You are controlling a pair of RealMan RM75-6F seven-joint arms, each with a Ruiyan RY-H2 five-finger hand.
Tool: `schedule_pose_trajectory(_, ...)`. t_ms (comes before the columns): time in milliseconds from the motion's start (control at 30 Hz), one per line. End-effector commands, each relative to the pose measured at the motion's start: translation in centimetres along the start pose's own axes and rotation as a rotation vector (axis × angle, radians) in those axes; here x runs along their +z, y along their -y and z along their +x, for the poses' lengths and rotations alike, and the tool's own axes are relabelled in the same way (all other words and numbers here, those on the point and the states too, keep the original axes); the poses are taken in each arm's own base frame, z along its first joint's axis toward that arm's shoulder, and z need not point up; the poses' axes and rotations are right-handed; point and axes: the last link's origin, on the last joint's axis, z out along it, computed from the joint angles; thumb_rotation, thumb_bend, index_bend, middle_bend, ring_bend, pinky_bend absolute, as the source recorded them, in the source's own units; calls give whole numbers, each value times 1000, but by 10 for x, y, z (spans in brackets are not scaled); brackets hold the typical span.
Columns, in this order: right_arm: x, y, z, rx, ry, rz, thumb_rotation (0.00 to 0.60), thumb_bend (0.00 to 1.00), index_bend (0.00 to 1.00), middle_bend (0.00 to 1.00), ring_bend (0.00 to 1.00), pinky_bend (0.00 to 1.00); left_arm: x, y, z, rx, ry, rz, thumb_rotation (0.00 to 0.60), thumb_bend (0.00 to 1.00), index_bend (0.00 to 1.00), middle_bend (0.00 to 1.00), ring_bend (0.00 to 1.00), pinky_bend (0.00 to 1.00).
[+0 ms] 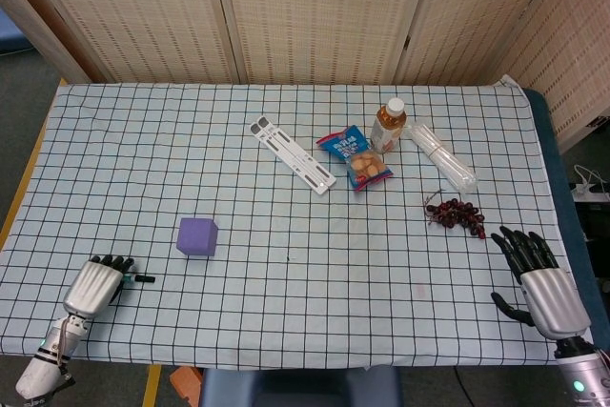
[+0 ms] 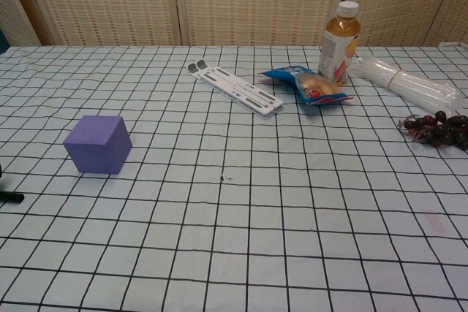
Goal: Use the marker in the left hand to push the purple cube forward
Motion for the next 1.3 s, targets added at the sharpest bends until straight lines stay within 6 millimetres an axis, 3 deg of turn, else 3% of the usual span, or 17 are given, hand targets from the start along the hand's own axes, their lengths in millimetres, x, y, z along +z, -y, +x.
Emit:
schedule_pose_trajectory(33, 0, 0, 0, 1, 3, 1, 600, 168, 0, 0, 0, 0, 1, 1, -1, 6, 2, 4, 600, 382, 387, 477, 459, 607)
schedule_pose_trajectory(633, -1, 3, -2, 4, 20, 10, 600, 168, 0, 0, 0, 0, 1, 9, -7, 11, 17, 27, 600, 408, 500, 591, 507, 622)
schedule_pose_trajectory(900, -2, 3, -1, 5, 20, 11, 600, 168, 0, 0, 0, 0, 2, 10, -10, 12, 25, 50, 600, 578, 581, 666, 549, 631)
schedule_pose_trajectory(1067, -2, 3, -1, 5, 20, 14, 600, 168, 0, 0, 0, 0, 4, 13, -7, 10, -1, 70, 600, 680, 681, 771, 582, 654)
schedule_pose_trajectory(1300, -2, 4, -2, 3, 21, 14, 600, 168, 0, 0, 0, 0, 10, 23, 3, -5, -66, 73, 600, 713, 740, 834, 600, 669)
